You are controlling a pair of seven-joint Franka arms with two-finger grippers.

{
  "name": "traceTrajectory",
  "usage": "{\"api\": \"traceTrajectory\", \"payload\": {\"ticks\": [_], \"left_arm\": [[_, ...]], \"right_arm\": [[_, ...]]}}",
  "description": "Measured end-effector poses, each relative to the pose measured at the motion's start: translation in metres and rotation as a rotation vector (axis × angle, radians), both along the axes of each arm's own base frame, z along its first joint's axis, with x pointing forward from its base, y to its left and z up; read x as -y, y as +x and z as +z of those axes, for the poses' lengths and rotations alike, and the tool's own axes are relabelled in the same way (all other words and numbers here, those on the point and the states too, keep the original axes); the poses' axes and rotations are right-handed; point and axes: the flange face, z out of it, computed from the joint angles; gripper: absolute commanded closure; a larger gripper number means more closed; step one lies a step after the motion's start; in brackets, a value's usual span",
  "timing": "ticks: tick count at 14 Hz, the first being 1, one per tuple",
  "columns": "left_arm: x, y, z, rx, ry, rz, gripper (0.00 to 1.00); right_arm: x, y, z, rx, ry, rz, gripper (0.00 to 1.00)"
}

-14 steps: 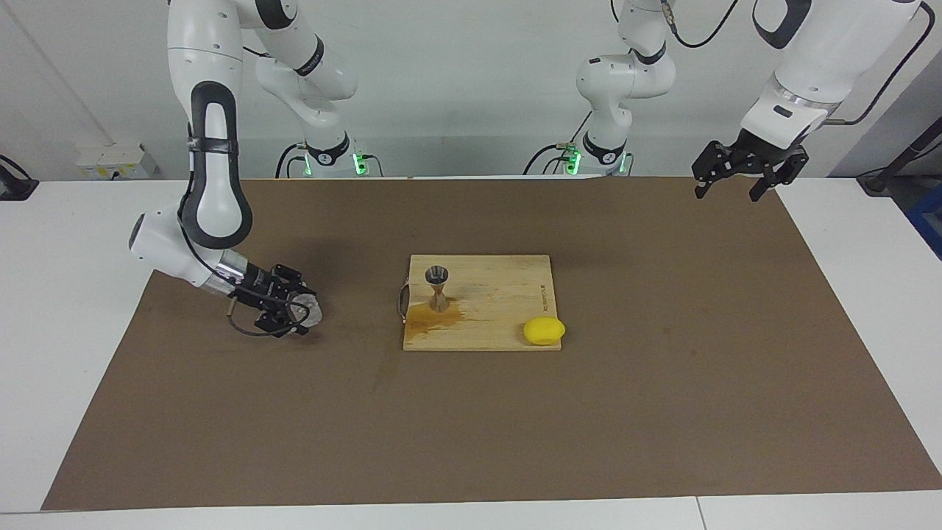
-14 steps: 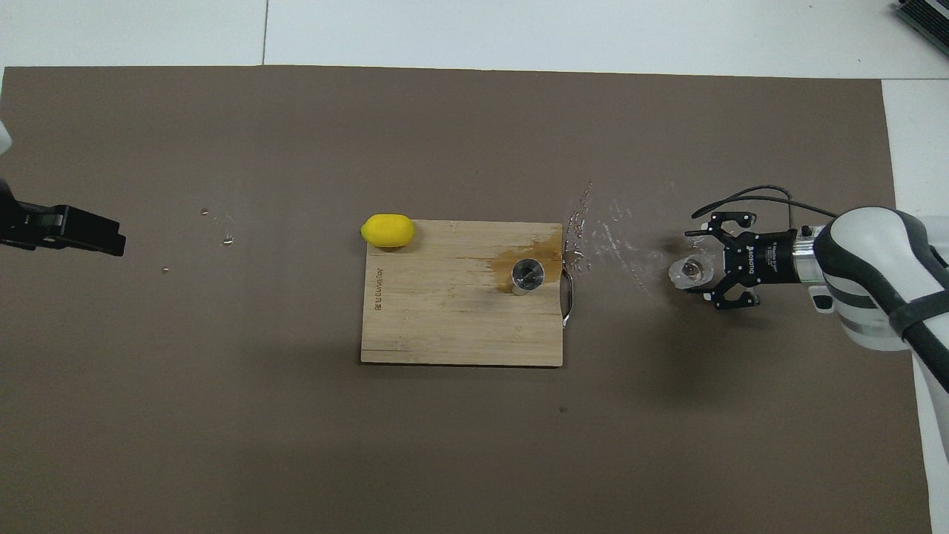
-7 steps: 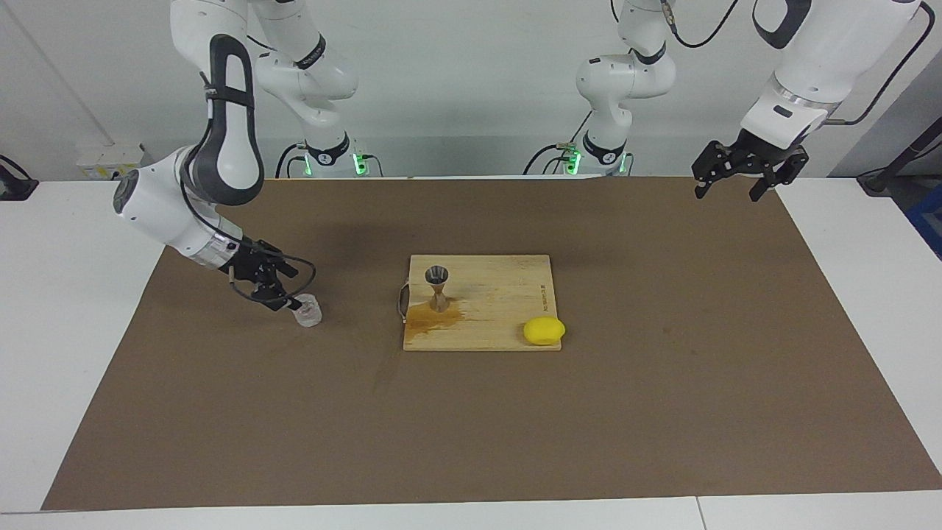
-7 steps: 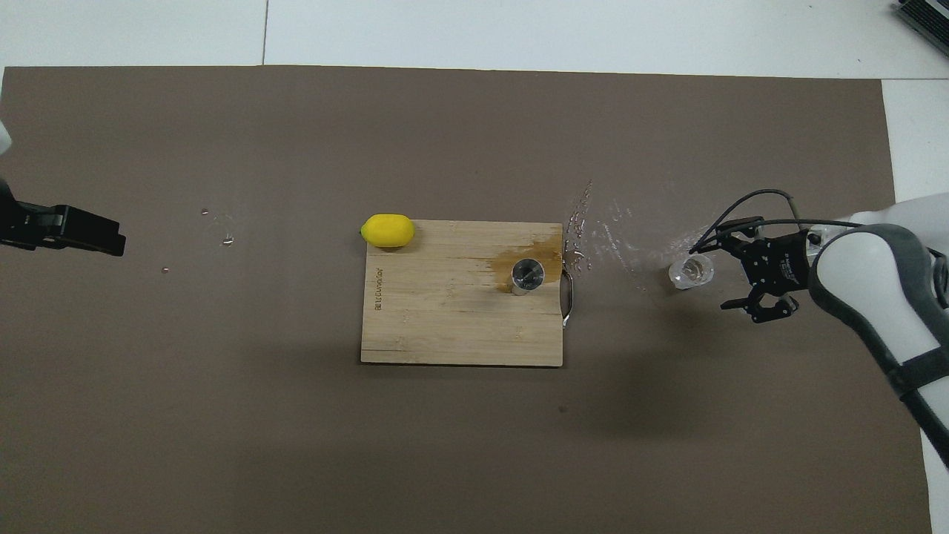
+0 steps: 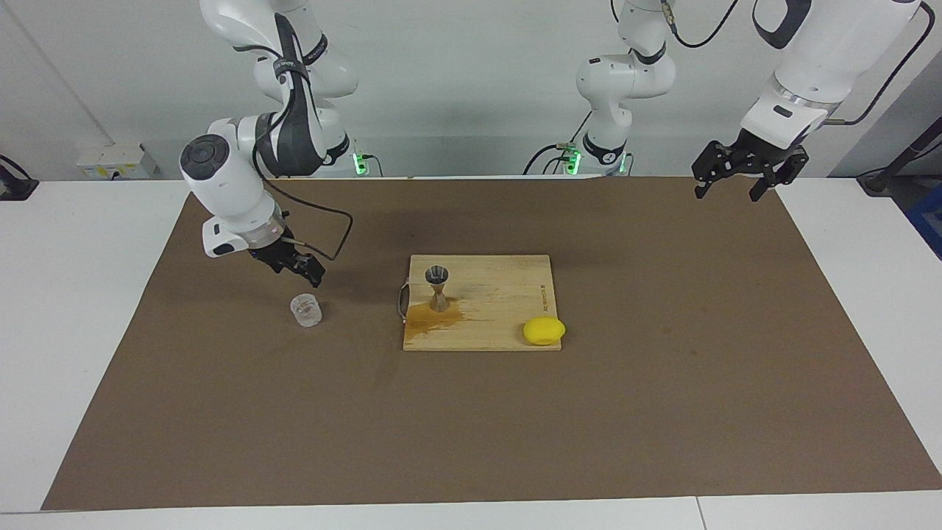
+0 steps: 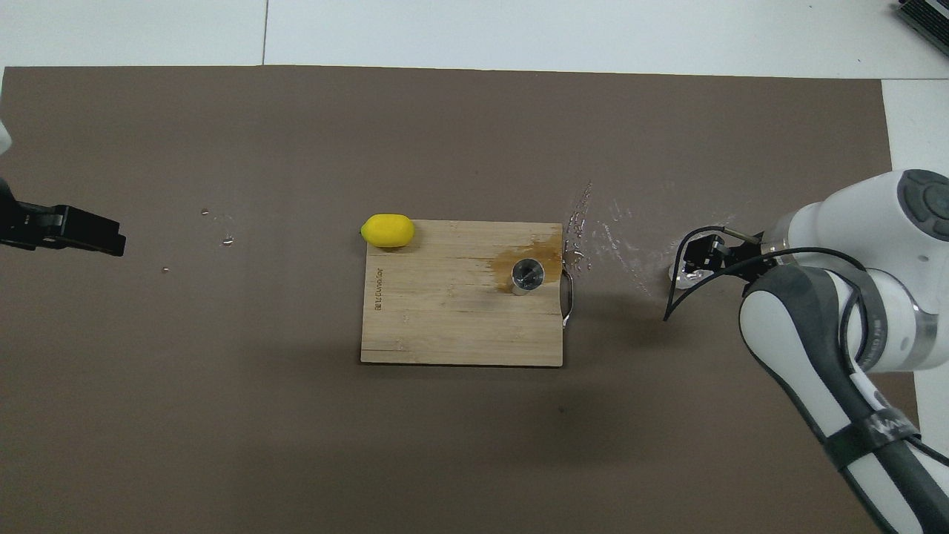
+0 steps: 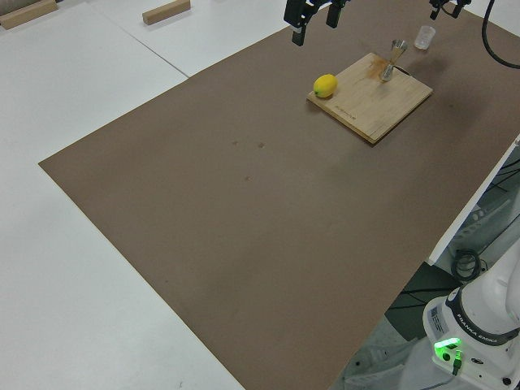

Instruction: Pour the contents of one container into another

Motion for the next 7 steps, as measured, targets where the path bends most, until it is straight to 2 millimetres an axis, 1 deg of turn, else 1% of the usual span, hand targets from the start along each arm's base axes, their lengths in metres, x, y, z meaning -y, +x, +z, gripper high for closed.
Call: {"api": "traceTrajectory", "payload": {"ticks": [1,3,4,5,7], "left_arm": [[0.000,0.000,0.000,0.000,0.000,0.000,0.00],[0.000,0.000,0.000,0.000,0.000,0.000,0.00],[0.000,0.000,0.000,0.000,0.000,0.000,0.00],[0.000,0.000,0.000,0.000,0.000,0.000,0.00],[0.000,0.000,0.000,0.000,0.000,0.000,0.00]], "right_arm": [[0.005,0.000,0.023,0.009,-0.013,0.061,0.00],[0.024,0.001,0.084,0.032,-0.061,0.164,0.00],[0.034,0.002,0.115,0.054,-0.073,0.181,0.00],[0.041,0.003,0.139,0.072,-0.078,0.186,0.00],[0.046,0.003,0.174,0.084,-0.080,0.183,0.00]]}}
